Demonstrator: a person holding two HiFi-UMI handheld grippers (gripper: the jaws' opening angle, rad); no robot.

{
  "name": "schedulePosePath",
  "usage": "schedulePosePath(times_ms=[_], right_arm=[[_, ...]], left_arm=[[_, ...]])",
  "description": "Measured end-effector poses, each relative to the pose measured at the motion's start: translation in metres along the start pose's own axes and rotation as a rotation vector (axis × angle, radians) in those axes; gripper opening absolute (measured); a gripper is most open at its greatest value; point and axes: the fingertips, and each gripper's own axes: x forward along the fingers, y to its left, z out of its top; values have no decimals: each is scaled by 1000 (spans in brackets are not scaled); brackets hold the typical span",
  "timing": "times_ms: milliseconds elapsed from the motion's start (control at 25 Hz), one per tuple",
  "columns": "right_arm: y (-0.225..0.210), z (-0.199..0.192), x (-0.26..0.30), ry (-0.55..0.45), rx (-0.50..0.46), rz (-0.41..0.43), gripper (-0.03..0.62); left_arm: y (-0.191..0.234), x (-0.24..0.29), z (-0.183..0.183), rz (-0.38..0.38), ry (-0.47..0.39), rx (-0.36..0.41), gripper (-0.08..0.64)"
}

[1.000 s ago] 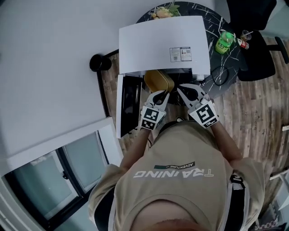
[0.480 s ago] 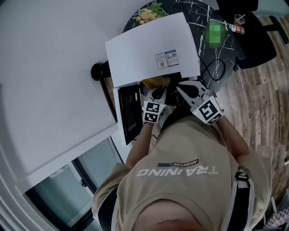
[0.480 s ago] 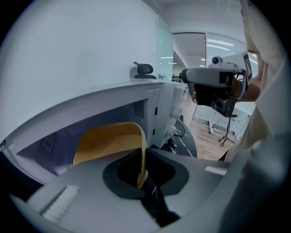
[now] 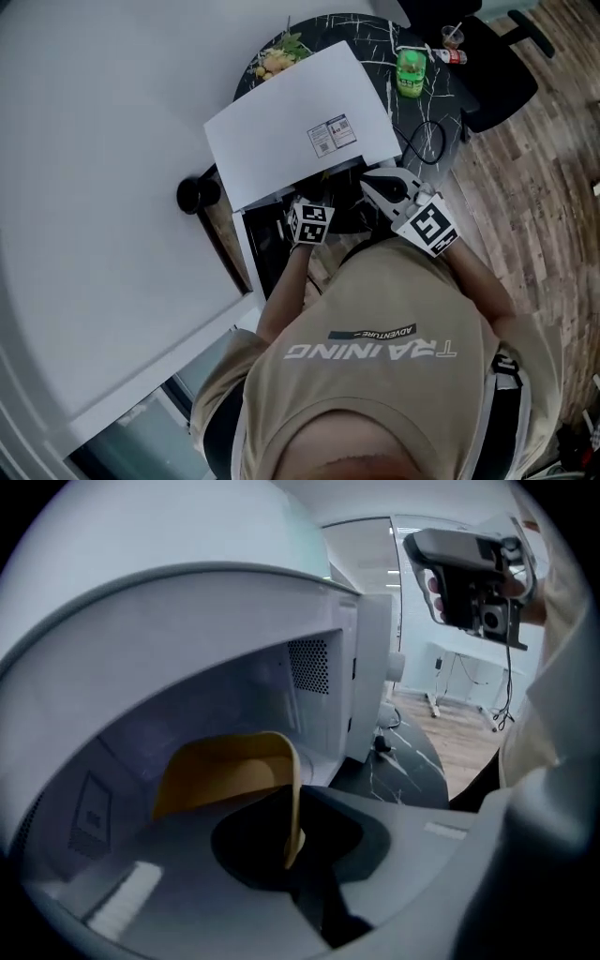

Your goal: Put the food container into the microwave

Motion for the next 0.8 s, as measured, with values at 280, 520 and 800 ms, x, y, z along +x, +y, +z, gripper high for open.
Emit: schedulePosePath(times_ms=[280,520,800], right_arm=[[-12,9,-5,5,-19,-89,9],[-22,11,-11,12,-36,-139,9],[-28,11,-19,12,-23,-190,9]], left_arm=[[20,23,5,28,56,102,29],[26,33,5,13,77,142,29],[29,41,6,11,92,179,29]])
